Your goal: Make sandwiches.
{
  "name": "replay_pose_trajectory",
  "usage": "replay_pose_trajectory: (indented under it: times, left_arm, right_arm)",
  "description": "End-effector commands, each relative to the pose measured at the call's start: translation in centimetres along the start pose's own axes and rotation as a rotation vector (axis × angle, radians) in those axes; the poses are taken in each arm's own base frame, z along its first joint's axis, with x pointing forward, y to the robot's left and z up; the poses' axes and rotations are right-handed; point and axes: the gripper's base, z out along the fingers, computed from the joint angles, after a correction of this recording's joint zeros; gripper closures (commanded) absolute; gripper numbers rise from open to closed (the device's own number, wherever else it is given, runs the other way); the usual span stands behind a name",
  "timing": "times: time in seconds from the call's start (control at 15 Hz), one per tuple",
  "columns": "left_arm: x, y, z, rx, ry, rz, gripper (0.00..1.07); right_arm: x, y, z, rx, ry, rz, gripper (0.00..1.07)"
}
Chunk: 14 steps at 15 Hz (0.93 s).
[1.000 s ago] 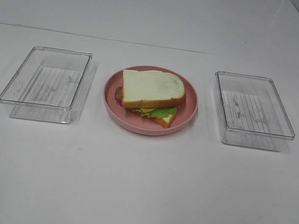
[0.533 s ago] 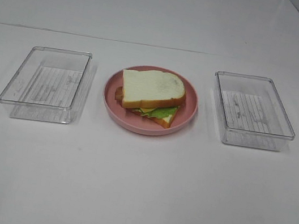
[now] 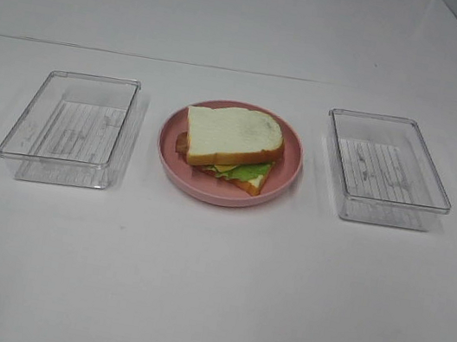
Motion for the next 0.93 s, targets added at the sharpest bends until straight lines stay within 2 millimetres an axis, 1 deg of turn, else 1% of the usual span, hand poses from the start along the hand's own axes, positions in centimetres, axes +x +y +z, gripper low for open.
replay_pose_trajectory:
  times: [0.07,0.13,0.33,0.47,0.73,0.93]
  left_arm:
    - [0.06,-0.1,-0.2,0.013,-0.036,-0.002,0.25]
    - [0.07,-0.11,-0.22,0.008,-0.037,-0.005,0.25]
    - [0.03,-0.28,-0.18,-0.191,-0.02,-0.095,0.25]
    - [0.02,-0.33,-0.16,-0.256,-0.014,-0.125,0.25]
    - [0.02,-0.36,-0.17,-0.278,-0.013,-0.135,0.25]
    - [0.03,-0.36,-0.18,-0.278,-0.014,-0.135,0.25]
  right_arm:
    - [0.09,0.01,-0.04,0.004,-0.013,-0.009,0.26]
    - [0.08,0.01,-0.04,0.005,-0.012,-0.008,0.26]
    - [-0.01,0.17,0.07,0.095,-0.011,0.063,0.26]
    - [-0.07,0.22,0.15,0.147,-0.008,0.1,0.26]
    - [0.27,0.49,-0.29,0.172,-0.048,0.105,0.26]
    - [0.26,0.48,-0.26,0.172,-0.046,0.105,0.26]
